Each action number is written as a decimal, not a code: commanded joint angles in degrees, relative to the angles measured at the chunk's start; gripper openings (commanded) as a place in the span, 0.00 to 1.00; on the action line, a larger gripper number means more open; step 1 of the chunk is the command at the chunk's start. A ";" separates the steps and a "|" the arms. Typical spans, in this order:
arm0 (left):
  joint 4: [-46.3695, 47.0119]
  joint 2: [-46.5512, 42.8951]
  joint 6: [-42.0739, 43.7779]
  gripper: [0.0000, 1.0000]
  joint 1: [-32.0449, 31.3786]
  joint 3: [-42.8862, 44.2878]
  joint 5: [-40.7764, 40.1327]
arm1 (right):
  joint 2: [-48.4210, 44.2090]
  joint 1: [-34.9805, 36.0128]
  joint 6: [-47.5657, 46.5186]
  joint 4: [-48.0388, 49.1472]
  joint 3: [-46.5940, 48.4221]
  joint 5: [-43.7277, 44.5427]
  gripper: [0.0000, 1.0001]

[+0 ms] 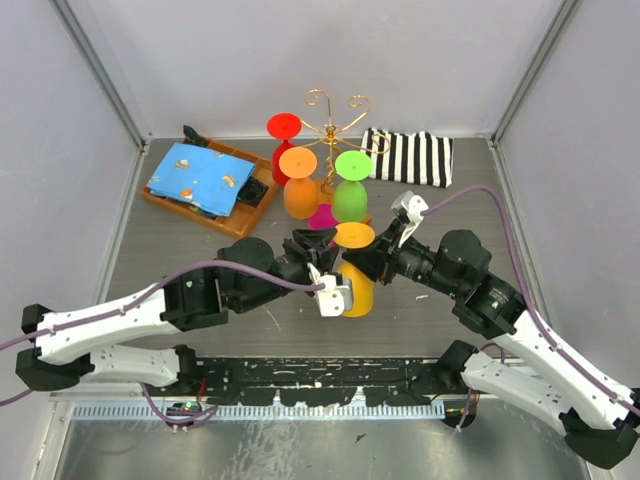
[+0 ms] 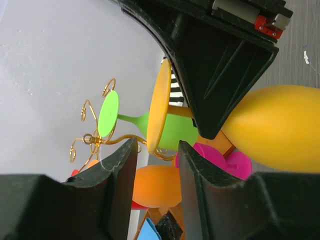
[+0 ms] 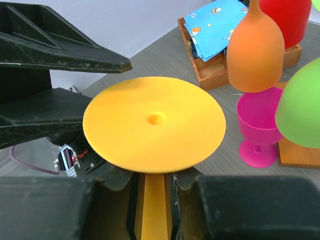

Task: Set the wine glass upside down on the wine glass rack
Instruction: Adjust the wine glass at the center of the board.

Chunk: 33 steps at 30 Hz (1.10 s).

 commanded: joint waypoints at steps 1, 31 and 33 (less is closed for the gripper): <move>4.00 -2.66 -1.53 0.48 -0.24 -1.90 -1.14 | -1.51 0.15 0.43 1.90 0.95 2.42 0.01; 9.30 8.42 -28.97 0.80 18.92 14.29 -2.47 | -3.52 0.08 3.52 -7.24 0.36 17.53 0.01; 10.30 12.05 -31.07 0.86 19.12 17.42 -6.34 | -3.78 0.15 4.02 -7.32 0.07 17.73 0.01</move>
